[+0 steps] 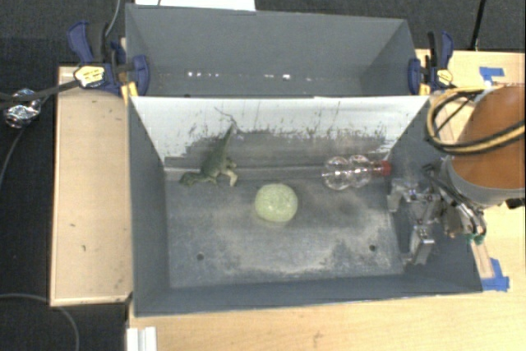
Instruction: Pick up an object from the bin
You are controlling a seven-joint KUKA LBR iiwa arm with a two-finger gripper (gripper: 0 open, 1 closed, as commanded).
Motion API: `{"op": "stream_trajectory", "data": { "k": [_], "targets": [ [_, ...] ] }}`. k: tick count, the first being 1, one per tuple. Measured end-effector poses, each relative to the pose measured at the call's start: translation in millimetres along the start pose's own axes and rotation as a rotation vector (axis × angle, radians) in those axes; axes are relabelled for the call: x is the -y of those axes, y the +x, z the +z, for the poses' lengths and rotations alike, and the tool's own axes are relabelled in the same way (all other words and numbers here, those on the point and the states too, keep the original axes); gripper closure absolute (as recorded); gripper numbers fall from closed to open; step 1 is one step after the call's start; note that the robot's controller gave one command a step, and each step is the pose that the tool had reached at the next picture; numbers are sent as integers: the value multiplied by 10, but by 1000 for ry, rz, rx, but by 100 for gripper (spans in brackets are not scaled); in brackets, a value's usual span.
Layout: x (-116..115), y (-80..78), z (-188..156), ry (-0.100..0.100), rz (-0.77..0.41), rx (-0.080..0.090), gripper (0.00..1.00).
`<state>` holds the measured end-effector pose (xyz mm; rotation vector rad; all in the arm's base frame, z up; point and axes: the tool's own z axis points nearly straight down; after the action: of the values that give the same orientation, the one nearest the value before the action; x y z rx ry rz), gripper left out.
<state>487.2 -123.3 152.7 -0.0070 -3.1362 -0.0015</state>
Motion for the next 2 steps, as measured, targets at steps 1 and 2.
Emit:
{"op": "stream_trajectory", "data": {
  "k": [1,2],
  "targets": [
    [-4,-20,-41,2,-5,8,0],
    [55,-313,408,3,-49,13,0]
  ]
}}
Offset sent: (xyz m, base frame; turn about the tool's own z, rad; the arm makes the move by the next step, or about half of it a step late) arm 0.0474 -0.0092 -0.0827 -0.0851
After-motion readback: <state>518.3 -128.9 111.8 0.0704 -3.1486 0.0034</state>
